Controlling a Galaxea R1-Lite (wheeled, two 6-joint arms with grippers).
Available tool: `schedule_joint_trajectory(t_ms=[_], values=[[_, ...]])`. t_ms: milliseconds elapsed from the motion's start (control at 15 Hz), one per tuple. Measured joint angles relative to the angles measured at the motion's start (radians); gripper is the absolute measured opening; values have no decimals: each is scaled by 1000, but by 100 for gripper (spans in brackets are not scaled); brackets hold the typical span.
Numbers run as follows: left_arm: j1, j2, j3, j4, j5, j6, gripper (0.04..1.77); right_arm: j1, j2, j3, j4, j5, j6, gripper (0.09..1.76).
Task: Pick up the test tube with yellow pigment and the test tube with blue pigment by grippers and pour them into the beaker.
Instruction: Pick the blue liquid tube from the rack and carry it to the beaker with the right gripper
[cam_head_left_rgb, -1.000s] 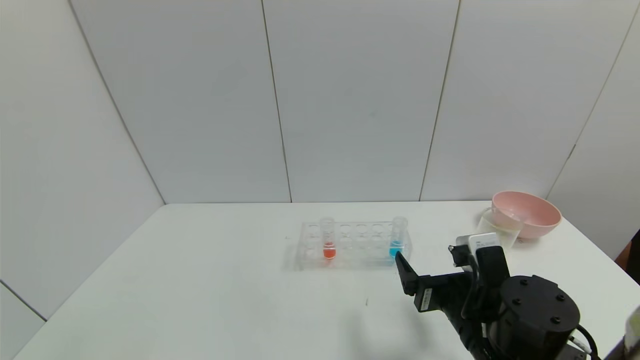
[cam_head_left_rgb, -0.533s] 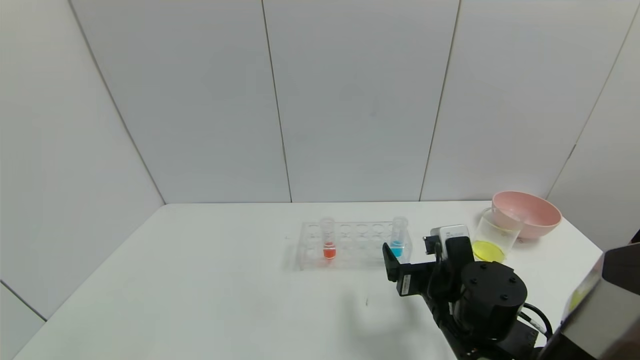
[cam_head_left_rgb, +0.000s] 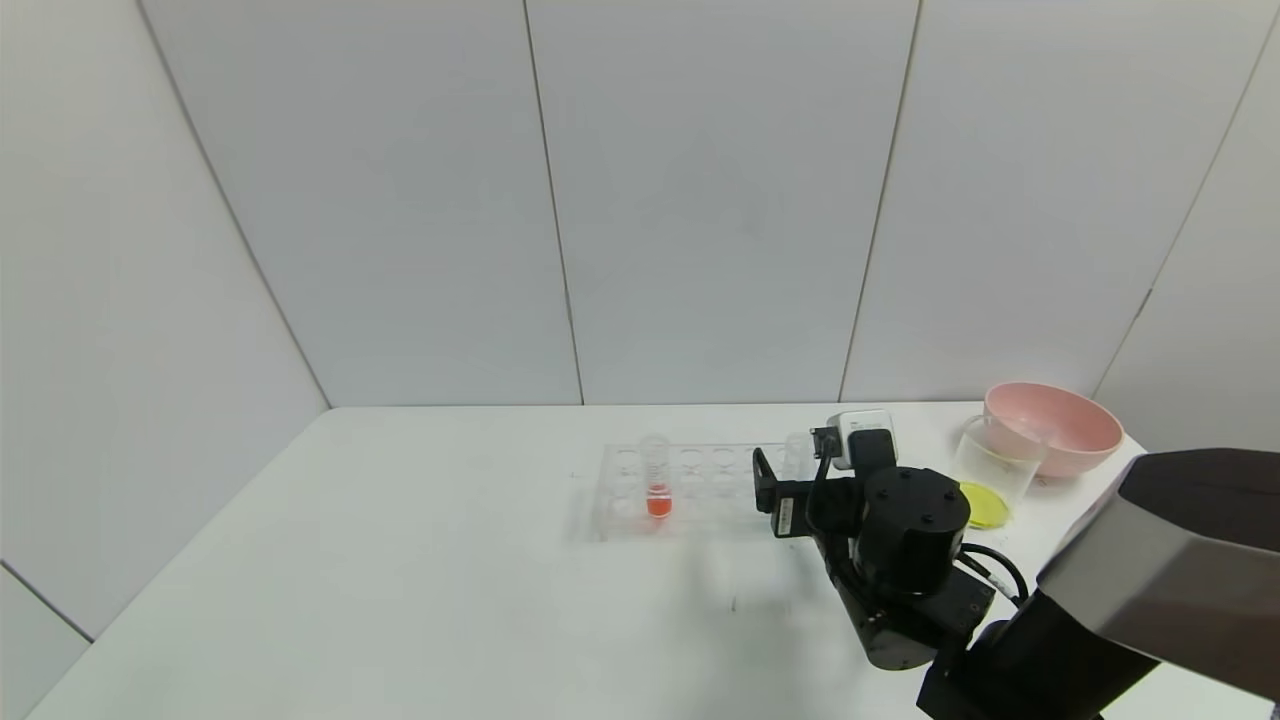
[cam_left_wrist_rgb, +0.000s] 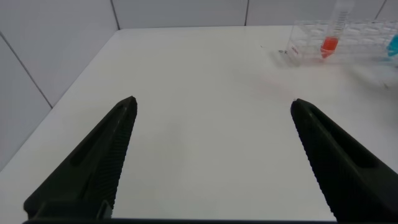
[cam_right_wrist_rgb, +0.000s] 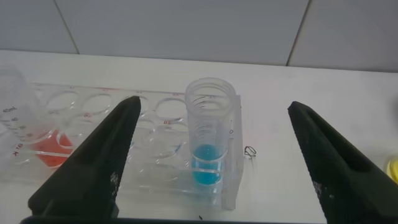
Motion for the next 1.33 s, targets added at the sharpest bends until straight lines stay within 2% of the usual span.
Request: schedule_joint_trajectory(t_ms=[467,1333], values=[[0,0,0,0,0,0,176,-16,29,-20,-2,30,-30,171],[0,0,0,0,0,0,176,-15,50,-64,-3,22,-24,171]])
